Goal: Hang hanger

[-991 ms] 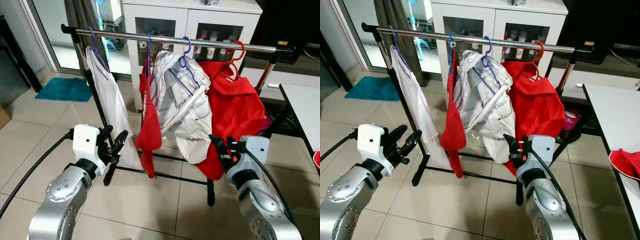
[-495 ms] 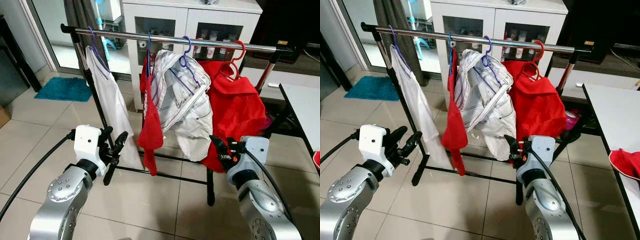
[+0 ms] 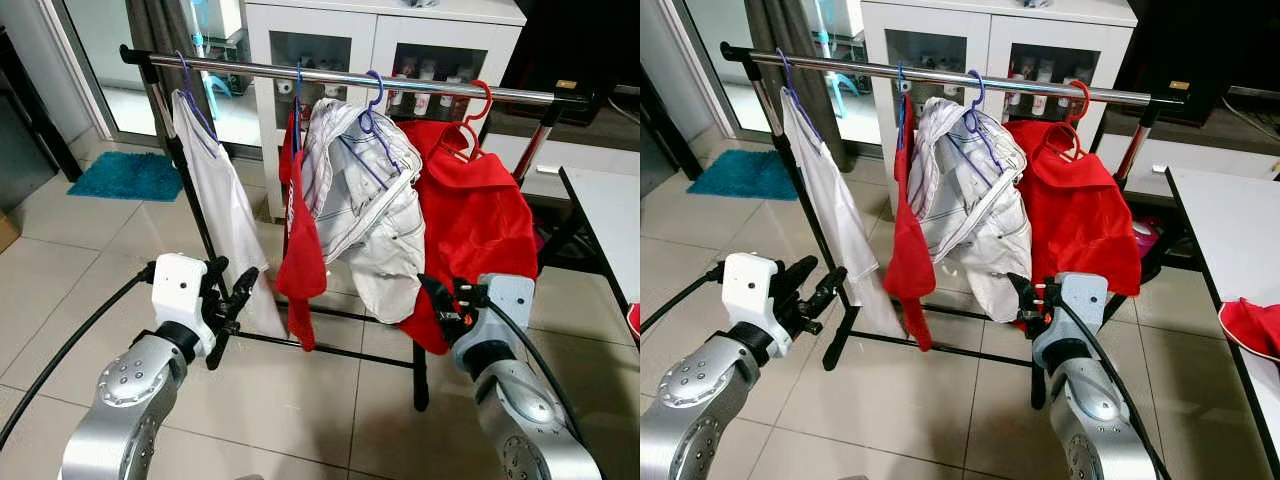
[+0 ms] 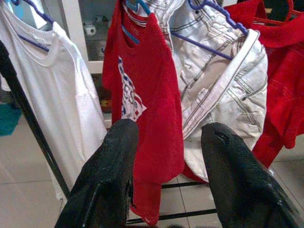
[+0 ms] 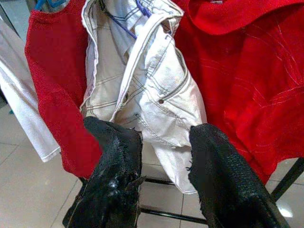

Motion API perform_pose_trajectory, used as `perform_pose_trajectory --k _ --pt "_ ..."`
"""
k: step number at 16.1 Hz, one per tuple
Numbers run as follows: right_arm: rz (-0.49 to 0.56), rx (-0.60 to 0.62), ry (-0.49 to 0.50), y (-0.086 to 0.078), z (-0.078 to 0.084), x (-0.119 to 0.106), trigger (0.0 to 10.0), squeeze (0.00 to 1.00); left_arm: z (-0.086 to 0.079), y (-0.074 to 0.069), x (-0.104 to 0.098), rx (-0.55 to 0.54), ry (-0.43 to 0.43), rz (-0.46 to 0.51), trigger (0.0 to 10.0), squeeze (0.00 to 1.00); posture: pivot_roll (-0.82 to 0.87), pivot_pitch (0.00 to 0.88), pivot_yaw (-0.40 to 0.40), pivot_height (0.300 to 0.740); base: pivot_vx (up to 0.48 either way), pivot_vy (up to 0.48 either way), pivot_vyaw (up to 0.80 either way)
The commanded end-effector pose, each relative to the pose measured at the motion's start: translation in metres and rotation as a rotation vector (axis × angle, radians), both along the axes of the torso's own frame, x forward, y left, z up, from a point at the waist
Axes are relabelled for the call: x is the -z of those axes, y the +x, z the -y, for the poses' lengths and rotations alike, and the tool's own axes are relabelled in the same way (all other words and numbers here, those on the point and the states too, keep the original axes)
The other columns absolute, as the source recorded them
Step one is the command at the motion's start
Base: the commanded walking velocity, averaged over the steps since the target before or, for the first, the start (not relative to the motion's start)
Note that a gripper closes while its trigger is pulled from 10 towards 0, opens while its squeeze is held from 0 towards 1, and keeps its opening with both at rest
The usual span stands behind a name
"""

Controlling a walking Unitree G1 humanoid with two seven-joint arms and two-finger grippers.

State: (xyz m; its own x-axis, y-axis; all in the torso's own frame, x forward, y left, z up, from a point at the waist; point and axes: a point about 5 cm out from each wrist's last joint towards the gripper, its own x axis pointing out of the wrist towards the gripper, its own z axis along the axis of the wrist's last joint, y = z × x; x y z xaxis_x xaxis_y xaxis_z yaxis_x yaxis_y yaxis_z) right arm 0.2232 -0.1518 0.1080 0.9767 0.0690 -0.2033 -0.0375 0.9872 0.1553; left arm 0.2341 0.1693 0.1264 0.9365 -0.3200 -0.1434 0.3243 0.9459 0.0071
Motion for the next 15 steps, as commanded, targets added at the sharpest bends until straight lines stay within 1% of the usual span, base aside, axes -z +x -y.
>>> perform_pose_trajectory --k 1,2,3,4,5,7,15 --pt "0.055 0.007 -0.004 0.004 0.001 -0.01 10.0 0.0 0.0 0.003 -0.009 -0.003 -0.003 0.063 10.0 0.0 -0.04 0.0 0.001 0.74 0.0 0.0 0.0" --pt "0.106 0.02 0.022 0.007 0.001 -0.018 10.0 0.0 0.0 0.006 -0.016 -0.02 -0.017 0.111 10.0 0.0 -0.04 0.0 0.001 0.74 0.0 0.0 0.0" --pt "0.128 0.03 0.036 0.008 0.002 -0.022 10.0 0.0 -0.001 0.007 -0.018 -0.032 -0.026 0.124 10.0 0.0 -0.05 0.0 0.002 0.74 0.0 0.0 0.0" --pt "0.114 0.032 0.038 0.009 0.003 -0.02 10.0 0.0 -0.002 0.007 -0.014 -0.038 -0.009 0.092 10.0 0.0 -0.05 0.0 0.004 0.74 0.0 0.0 0.0" --pt "0.071 0.024 0.009 0.007 0.002 -0.012 10.0 0.0 -0.003 0.005 -0.005 -0.03 0.038 0.049 10.0 0.0 -0.05 0.0 0.004 0.74 0.0 0.0 0.0" --pt "0.016 0.007 -0.057 0.002 0.002 0.0 10.0 0.0 -0.003 0.001 0.002 -0.01 0.066 0.024 10.0 0.0 -0.04 0.0 0.002 0.74 0.0 0.0 0.0" --pt "0.009 0.016 -0.061 0.002 0.002 0.001 10.0 0.0 -0.002 0.001 0.001 -0.007 0.059 0.028 10.0 0.0 -0.04 0.0 0.004 0.74 0.0 0.0 0.0"
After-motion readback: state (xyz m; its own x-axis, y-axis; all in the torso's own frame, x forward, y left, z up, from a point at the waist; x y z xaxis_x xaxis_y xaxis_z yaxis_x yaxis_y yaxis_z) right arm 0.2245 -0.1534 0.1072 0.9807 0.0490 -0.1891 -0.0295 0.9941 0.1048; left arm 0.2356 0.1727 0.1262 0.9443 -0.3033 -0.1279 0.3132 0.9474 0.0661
